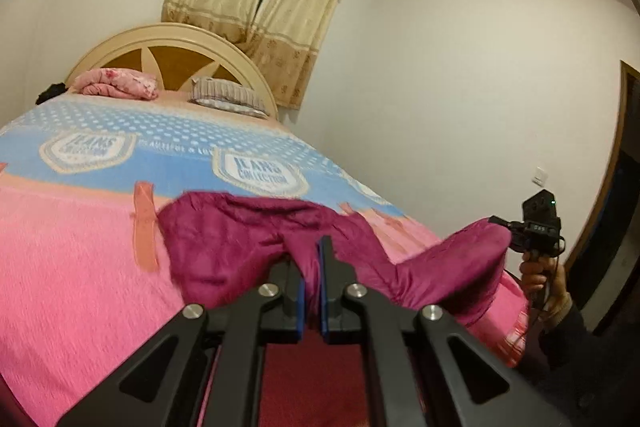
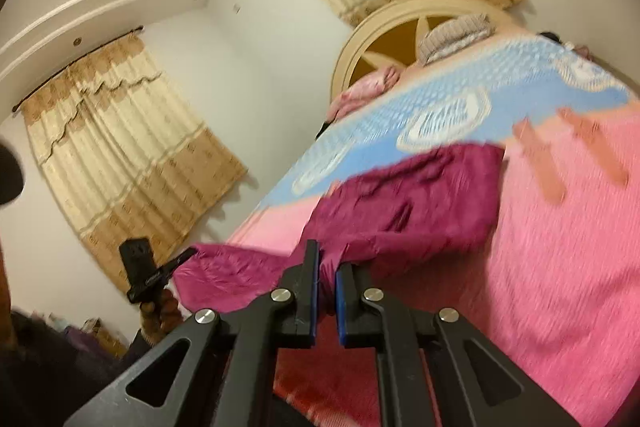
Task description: Fold large clothes
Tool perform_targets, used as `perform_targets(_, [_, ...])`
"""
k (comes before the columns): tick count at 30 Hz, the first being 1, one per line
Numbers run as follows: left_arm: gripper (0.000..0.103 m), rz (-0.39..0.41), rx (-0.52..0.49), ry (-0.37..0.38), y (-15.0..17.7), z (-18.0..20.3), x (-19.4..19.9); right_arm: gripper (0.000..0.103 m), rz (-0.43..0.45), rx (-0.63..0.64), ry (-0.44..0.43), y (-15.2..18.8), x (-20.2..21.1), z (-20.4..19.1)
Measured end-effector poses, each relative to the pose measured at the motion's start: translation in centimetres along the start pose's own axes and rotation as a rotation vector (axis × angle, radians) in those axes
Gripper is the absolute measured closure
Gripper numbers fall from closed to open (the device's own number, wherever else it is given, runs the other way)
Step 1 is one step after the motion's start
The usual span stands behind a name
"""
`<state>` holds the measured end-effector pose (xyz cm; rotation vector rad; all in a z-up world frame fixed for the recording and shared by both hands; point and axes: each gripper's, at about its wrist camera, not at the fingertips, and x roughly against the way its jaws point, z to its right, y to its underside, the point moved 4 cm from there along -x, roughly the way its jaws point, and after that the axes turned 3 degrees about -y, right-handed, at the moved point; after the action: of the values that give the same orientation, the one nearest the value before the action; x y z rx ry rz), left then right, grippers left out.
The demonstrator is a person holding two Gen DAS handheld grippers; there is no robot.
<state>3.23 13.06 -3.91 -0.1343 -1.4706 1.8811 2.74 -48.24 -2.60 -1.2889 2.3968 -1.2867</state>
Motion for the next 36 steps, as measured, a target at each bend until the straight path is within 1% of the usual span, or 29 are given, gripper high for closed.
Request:
perform_targets(3, [0.098,-0.024,0.006,-0.001,-1.5,-1.3,-3.0,0.097,0.021,-0.011,0.011,-3.3,-2.0,1.5])
perform_targets(4, [0.098,-0.039,0.008,-0.006,-2.2,-2.1,-4.6,0.097,0.024,-0.007,0.023,-4.4,-3.1,2.0])
perform_targets(5, [0.098,-0.049,0.016,-0.008,-2.2,-2.5,-5.4,0.097,0.021,-0.013,0.031,-5.4,-4.4,2.7])
perform_targets(7, [0.098,-0.073,0.027,-0.014,-3.0,-4.1,-7.8,0.097,0.014,-0.021,0.049,-6.7,-7.0,3.8])
perform_targets(9, [0.098,-0.093,0.032,-0.02,-3.3,-5.1,-9.3,0.097,0.002,-0.033,0.082,-8.1,-9.3,5.7])
perform_targets(12, [0.098,-0.125,0.034,-0.032,-3.5,-6.4,-12.2,0.097,-0.012,-0.053,0.127,-9.4,-11.9,8.4])
perform_targets(16, [0.096,-0.177,0.019,-0.092,-3.4,-7.8,-16.0,0.097,-0.033,-0.098,0.184,-10.5,-15.2,12.5])
perform_targets(18, [0.092,-0.192,0.011,-0.136,-3.5,-8.2,-17.2,0.097,-0.045,-0.108,0.212,-10.6,-16.6,14.3])
perform_targets(19, [0.092,-0.198,0.015,-0.148,-3.6,-8.4,-17.6,0.097,-0.048,-0.114,0.22,-10.7,-17.1,14.9])
perform_targets(21, [0.088,-0.185,0.029,-0.152,-4.1,-8.6,-17.9,0.097,-0.06,-0.135,0.234,-11.0,-18.4,16.5])
perform_targets(22, [0.084,-0.174,0.029,-0.166,-4.4,-8.6,-17.8,0.097,-0.07,-0.139,0.247,-11.2,-19.3,17.5])
perform_targets(23, [0.078,-0.165,0.025,-0.178,-4.6,-8.6,-17.7,0.097,-0.075,-0.136,0.256,-11.3,-19.8,17.9])
perform_targets(25, [0.057,-0.144,0.006,-0.208,-5.0,-8.6,-17.7,0.097,-0.087,-0.149,0.274,-11.6,-21.3,19.3])
perform_targets(26, [0.031,-0.133,-0.001,-0.227,-5.1,-8.6,-17.6,0.097,-0.094,-0.155,0.282,-11.7,-22.1,20.0])
perform_targets(27, [0.017,-0.11,-0.006,-0.253,-5.3,-8.7,-17.3,0.097,-0.097,-0.154,0.29,-11.7,-22.4,20.2])
perform_targets(28, [0.0,-0.081,-0.013,-0.273,-5.4,-8.7,-16.8,0.097,-0.099,-0.159,0.301,-11.7,-23.1,20.9])
perform_targets(29, [0.0,-0.06,-0.018,-0.279,-5.5,-8.8,-16.6,0.097,-0.102,-0.168,0.305,-11.8,-23.5,21.3])
perform_targets(30, [0.0,-0.064,-0.022,-0.273,-5.4,-8.8,-16.6,0.097,-0.104,-0.181,0.303,-11.7,-24.0,21.9])
perform_targets(31, [0.0,-0.078,-0.021,-0.272,-5.3,-8.8,-16.9,0.097,-0.101,-0.194,0.306,-11.6,-24.3,22.5])
perform_targets(34, [0.0,-0.127,-0.047,-0.283,-4.4,-8.3,-18.4,0.096,-0.116,-0.148,0.366,-11.1,-25.2,22.9])
perform_targets(36, [0.0,-0.148,-0.088,-0.3,-3.9,-7.5,-19.6,0.085,-0.111,-0.128,0.39,-11.0,-25.3,22.8])
